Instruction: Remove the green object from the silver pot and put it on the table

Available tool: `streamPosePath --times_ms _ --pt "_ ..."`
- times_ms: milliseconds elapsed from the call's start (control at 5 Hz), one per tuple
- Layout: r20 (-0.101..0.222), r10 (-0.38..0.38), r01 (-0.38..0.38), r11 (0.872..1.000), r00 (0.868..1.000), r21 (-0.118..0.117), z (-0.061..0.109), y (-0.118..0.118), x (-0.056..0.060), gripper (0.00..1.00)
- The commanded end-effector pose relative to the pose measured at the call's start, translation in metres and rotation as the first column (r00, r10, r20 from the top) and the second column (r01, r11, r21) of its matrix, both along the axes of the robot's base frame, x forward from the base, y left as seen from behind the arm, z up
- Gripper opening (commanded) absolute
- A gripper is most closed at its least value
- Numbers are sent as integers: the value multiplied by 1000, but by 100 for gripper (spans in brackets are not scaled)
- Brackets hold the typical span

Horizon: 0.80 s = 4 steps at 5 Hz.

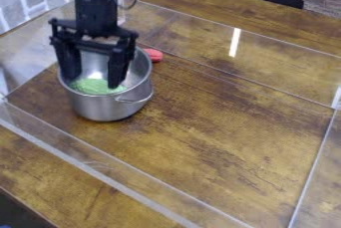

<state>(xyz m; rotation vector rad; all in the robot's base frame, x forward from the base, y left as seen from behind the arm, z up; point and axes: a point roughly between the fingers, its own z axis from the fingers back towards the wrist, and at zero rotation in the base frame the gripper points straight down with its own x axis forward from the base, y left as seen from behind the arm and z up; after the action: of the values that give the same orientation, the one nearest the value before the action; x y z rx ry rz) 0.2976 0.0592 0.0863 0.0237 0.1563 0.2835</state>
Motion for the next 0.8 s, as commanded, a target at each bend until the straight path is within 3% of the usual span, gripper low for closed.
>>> streamPosePath --times_ms 0,200,600 --pt "38 43 -43 999 998 -3 -4 14 8 100" --pt "41 25 -25 1000 999 -18 -16 19 20 100" --pt "30 125 -124 991 992 -43 -29 31 24 100"
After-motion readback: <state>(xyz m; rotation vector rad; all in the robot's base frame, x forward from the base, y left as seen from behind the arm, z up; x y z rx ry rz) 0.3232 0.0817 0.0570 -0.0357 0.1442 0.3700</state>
